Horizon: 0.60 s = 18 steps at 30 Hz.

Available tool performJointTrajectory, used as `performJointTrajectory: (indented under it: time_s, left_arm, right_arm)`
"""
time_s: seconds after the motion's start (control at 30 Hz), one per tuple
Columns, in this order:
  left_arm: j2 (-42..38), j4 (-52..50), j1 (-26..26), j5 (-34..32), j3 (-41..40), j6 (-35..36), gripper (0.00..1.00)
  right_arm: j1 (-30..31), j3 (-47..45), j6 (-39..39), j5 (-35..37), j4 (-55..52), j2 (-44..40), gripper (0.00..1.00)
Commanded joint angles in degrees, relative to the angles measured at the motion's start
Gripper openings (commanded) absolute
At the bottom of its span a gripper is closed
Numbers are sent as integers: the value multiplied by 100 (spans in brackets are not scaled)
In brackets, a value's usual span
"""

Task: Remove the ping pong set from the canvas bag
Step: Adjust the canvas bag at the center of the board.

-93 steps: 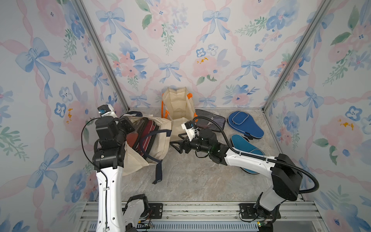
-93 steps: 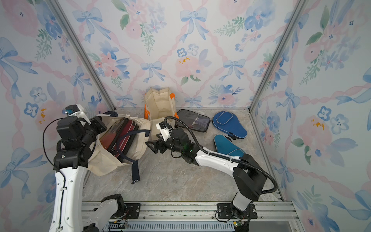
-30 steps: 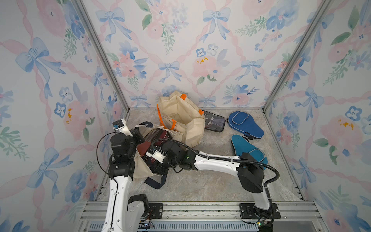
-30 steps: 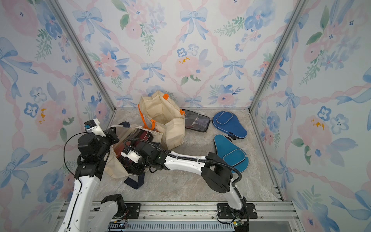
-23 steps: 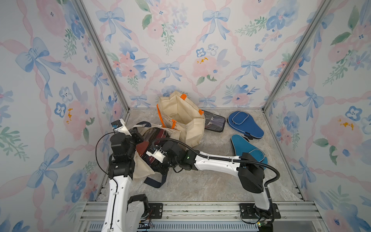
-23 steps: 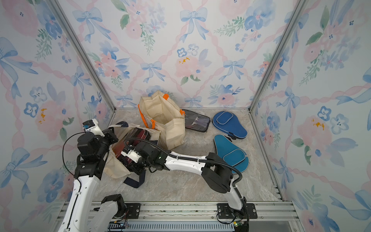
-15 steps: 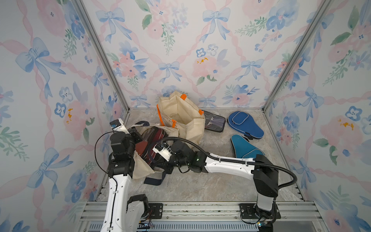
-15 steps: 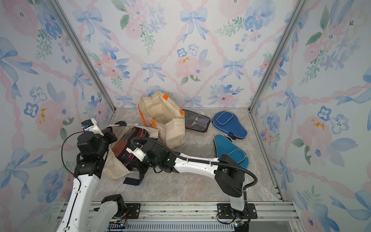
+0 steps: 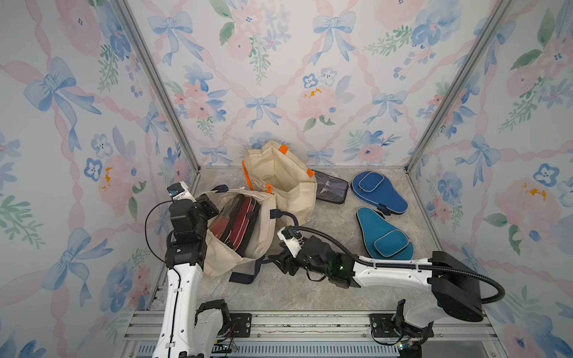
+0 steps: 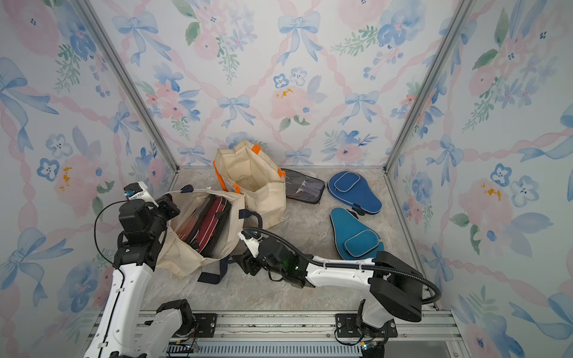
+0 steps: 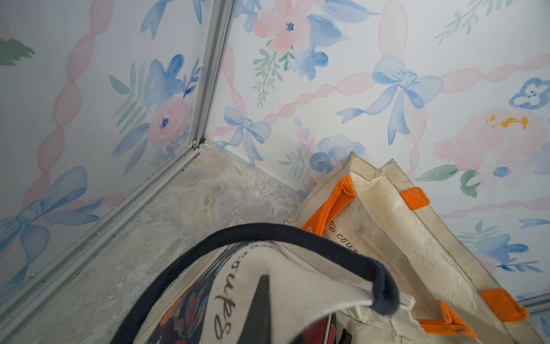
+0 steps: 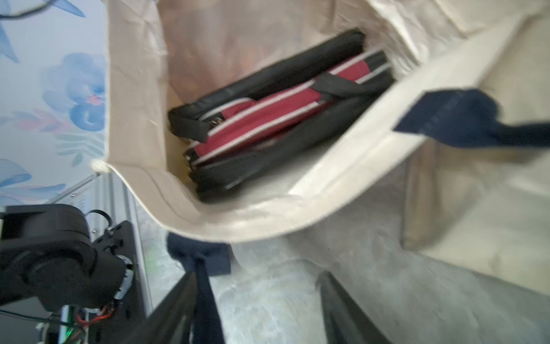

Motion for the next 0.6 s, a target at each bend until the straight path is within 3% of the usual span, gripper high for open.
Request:
performJointTrajectory:
  time_s: [0.0, 0.1, 0.33, 0.57]
  left_arm:
    - [-26, 734, 96, 95, 311, -151, 0]
    - [-19, 731, 114, 129, 304, -157, 0]
    - [31, 770, 206, 192, 263, -193, 0]
    - [24, 764, 529, 455, 402, -305, 0]
  right_arm:
    - [2, -239, -11, 814, 221, -503, 70]
    - [13, -277, -104, 1195, -251, -935, 70]
    - [242, -642, -281, 2423, -195, -1907, 70]
    - [293, -175, -496, 2537, -409, -1780, 70]
